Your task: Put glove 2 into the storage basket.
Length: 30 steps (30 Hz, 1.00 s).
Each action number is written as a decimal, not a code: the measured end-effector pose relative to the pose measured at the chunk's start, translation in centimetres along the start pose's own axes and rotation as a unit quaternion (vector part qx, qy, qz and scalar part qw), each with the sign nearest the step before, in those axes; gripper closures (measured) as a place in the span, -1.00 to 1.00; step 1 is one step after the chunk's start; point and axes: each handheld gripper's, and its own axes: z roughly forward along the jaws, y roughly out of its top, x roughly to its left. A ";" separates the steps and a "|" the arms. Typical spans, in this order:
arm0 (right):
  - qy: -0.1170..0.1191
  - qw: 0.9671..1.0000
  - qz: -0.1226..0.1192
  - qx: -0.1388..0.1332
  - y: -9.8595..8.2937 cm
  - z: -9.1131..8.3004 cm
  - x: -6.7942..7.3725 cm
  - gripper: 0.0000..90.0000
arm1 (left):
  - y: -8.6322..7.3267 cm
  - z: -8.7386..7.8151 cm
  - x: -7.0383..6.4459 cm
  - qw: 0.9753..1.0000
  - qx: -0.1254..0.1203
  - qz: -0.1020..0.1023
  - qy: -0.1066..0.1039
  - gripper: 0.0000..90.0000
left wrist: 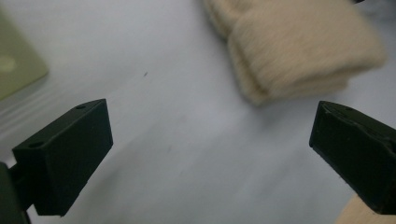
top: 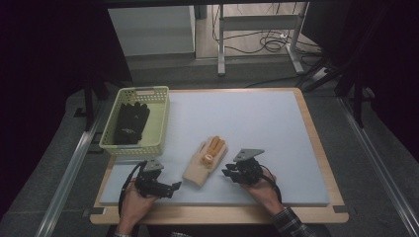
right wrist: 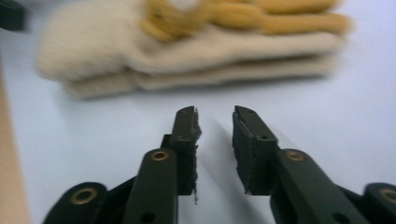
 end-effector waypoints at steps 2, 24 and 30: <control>-0.018 1.000 0.000 0.001 -0.4 -0.7 -0.8 0.41 | 0.8 0.2 -0.4 1.000 0.001 -0.004 -0.003 -1.00; -0.152 0.986 0.069 0.010 -4.7 -5.6 -8.1 -0.49 | 7.8 7.7 -4.3 0.998 0.061 0.007 0.017 -1.00; -0.151 0.986 0.071 0.008 -4.7 -5.6 -8.1 -0.49 | 7.7 9.6 -4.7 0.995 0.088 0.016 0.034 -1.00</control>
